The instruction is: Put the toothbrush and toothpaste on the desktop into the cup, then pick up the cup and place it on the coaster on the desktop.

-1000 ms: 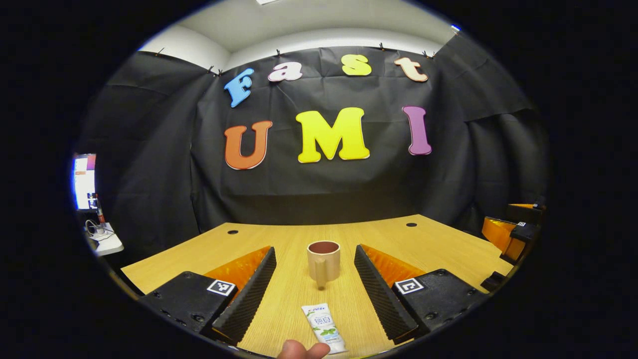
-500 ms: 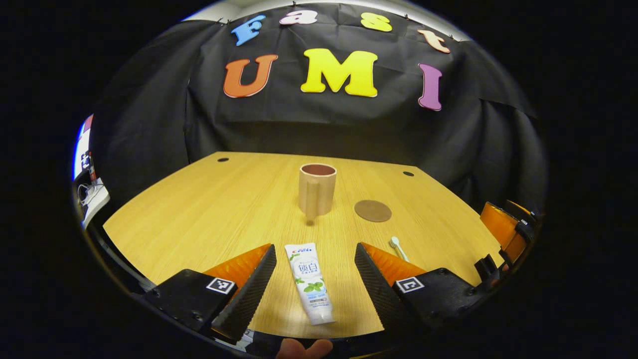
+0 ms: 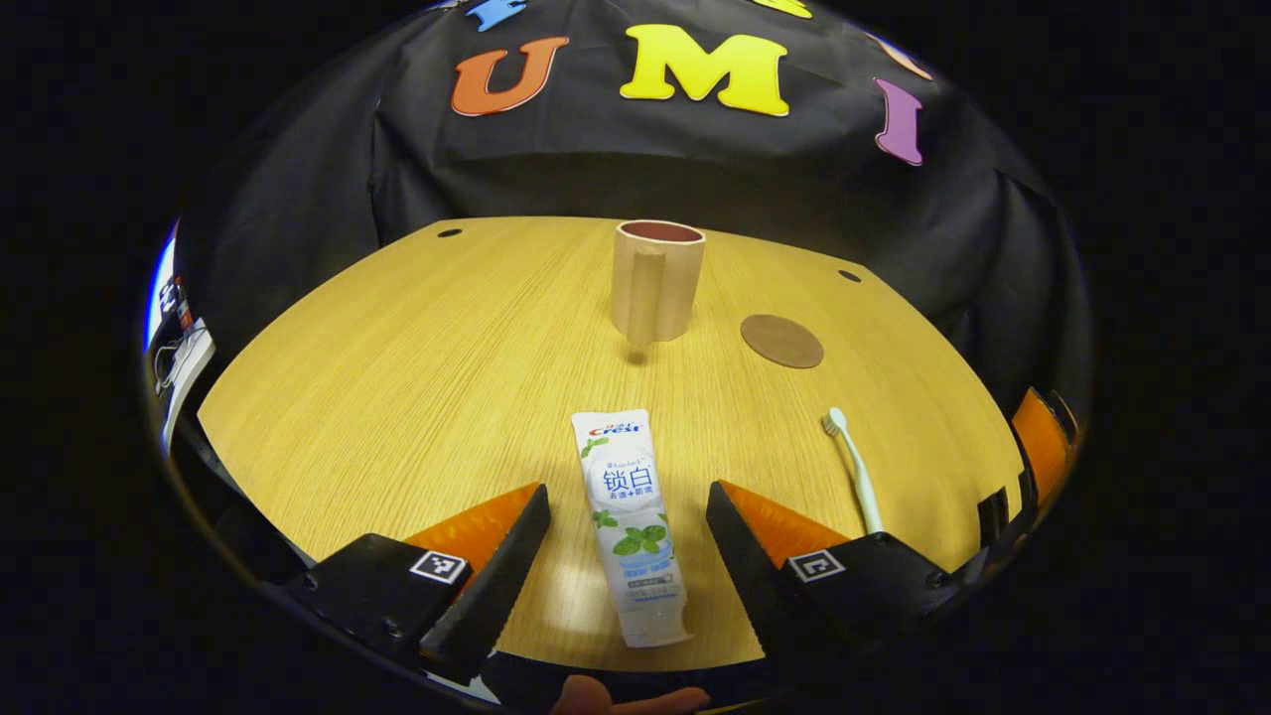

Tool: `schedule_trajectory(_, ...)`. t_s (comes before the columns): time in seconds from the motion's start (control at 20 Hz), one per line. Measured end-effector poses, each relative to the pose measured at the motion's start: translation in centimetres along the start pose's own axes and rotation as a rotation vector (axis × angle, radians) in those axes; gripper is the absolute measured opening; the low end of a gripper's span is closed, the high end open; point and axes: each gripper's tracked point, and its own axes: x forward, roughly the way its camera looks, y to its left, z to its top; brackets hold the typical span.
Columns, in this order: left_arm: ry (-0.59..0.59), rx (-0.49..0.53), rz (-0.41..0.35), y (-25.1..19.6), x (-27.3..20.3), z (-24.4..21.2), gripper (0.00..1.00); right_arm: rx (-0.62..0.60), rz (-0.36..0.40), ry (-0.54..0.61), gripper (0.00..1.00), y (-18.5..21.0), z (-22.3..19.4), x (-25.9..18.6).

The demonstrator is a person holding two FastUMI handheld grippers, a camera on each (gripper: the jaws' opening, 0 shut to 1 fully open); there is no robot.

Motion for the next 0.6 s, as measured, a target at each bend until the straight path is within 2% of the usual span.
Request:
schedule_trajectory(0.25, 0.054, 0.012, 0.047, 0.7, -0.6, -0.9, 1.00, -0.007, 0.016, -0.002, 0.96, 0.8, 0.0, 0.2)
schedule_trajectory(0.3, 0.059, 0.020, 0.059, 0.9, -0.6, -0.9, 0.90, -0.010, 0.020, -0.001, 0.95, 1.0, -0.1, 0.2)
schedule_trajectory(0.4, 0.075, 0.026, 0.080, 1.2, -0.7, -1.0, 0.80, -0.016, 0.025, 0.005, 0.96, 1.3, -0.3, 0.3)
schedule_trajectory(0.45, 0.086, 0.021, 0.086, 1.3, -0.7, -1.3, 0.84, -0.022, 0.027, 0.013, 0.96, 1.5, -0.6, 0.3)
schedule_trajectory(0.5, 0.090, 0.015, 0.090, 1.4, -0.8, -1.2, 0.73, -0.028, 0.028, 0.019, 0.95, 1.6, -0.8, 0.4)
schedule_trajectory(0.6, 0.097, 0.018, 0.092, 1.6, -0.7, -1.2, 0.67, -0.036, 0.035, 0.024, 0.95, 1.9, -0.9, 0.3)
